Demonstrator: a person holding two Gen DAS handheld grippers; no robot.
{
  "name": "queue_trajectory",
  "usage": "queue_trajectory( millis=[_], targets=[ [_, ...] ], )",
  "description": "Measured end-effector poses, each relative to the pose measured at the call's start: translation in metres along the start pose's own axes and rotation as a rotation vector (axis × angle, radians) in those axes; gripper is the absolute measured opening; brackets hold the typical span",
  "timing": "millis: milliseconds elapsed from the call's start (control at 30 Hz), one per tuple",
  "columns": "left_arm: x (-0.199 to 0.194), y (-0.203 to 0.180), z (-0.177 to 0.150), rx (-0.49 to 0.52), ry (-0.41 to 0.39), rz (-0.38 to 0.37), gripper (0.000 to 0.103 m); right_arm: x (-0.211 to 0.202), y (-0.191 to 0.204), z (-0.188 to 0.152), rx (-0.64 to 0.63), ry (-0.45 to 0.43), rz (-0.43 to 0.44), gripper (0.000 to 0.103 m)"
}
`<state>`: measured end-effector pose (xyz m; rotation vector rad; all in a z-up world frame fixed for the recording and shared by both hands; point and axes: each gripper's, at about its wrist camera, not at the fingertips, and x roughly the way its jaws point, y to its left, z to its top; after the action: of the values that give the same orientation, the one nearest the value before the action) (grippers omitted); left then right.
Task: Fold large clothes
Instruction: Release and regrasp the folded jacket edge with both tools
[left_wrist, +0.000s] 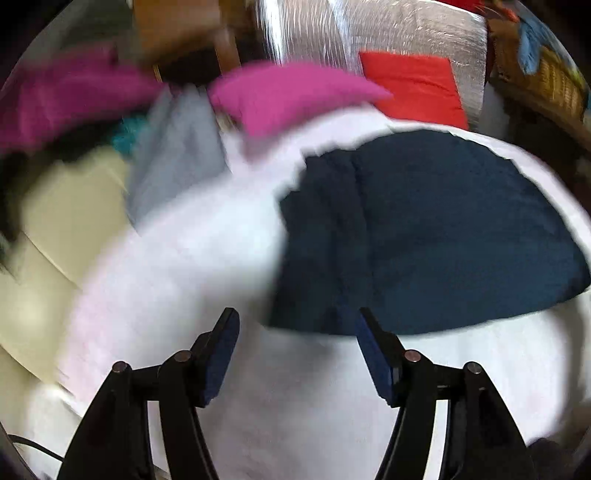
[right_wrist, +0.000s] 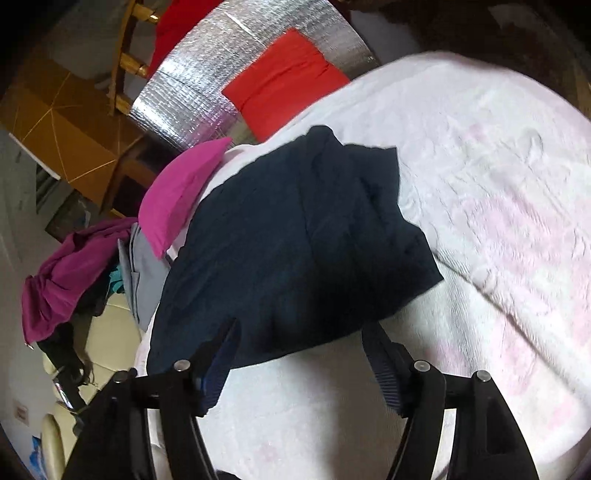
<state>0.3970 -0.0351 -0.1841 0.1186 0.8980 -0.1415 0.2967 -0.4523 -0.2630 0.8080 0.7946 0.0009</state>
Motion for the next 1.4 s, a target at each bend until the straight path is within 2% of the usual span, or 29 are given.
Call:
queue_trajectory(
  millis=[100, 200, 367, 433, 633, 700, 733, 767, 833, 867, 900, 1000, 1233, 1400],
  targets=[
    [0.028, 0.02, -0.007, -0.193, 0.156, -0.229, 0.067, 0.008, -0.017, 0.003, 0.082, 0.003, 0.03, 0.075],
    [0.056, 0.04, -0.01, -0.369, 0.258, -0.322, 0.067, 0.021, -0.038, 0.01, 0.184, 0.016, 0.053, 0.077],
    [0.086, 0.059, 0.0, -0.495, 0.266, -0.394, 0.067, 0.046, -0.061, 0.018, 0.304, 0.02, 0.094, 0.077],
    [0.096, 0.061, 0.004, -0.54, 0.272, -0.435, 0.067, 0.05, -0.062, 0.022, 0.318, -0.009, 0.123, 0.078],
    [0.109, 0.064, 0.006, -0.631, 0.238, -0.509, 0.067, 0.069, -0.057, 0.04, 0.346, -0.061, 0.117, 0.078],
    [0.114, 0.064, 0.002, -0.666, 0.236, -0.528, 0.067, 0.073, -0.053, 0.043, 0.338, -0.074, 0.086, 0.07],
    [0.115, 0.064, 0.001, -0.685, 0.223, -0.548, 0.06, 0.076, -0.051, 0.044, 0.335, -0.069, 0.076, 0.059],
    [0.113, 0.064, 0.003, -0.687, 0.212, -0.558, 0.055, 0.077, -0.049, 0.042, 0.33, -0.076, 0.067, 0.055],
    [0.11, 0.062, 0.005, -0.672, 0.183, -0.55, 0.036, 0.073, -0.042, 0.04, 0.295, -0.092, 0.046, 0.049],
    [0.106, 0.061, 0.007, -0.662, 0.169, -0.543, 0.032, 0.071, -0.038, 0.04, 0.274, -0.1, 0.036, 0.043],
    [0.104, 0.061, 0.007, -0.651, 0.161, -0.54, 0.025, 0.068, -0.033, 0.039, 0.254, -0.111, 0.027, 0.041],
    [0.097, 0.061, 0.005, -0.629, 0.14, -0.533, 0.016, 0.062, -0.03, 0.038, 0.25, -0.123, 0.022, 0.036],
    [0.081, 0.075, -0.011, -0.619, 0.117, -0.524, 0.012, 0.048, -0.025, 0.028, 0.212, -0.119, 0.013, 0.034],
    [0.071, 0.074, -0.013, -0.569, 0.112, -0.503, 0.011, 0.033, -0.028, 0.014, 0.202, -0.115, 0.016, 0.033]
  ],
)
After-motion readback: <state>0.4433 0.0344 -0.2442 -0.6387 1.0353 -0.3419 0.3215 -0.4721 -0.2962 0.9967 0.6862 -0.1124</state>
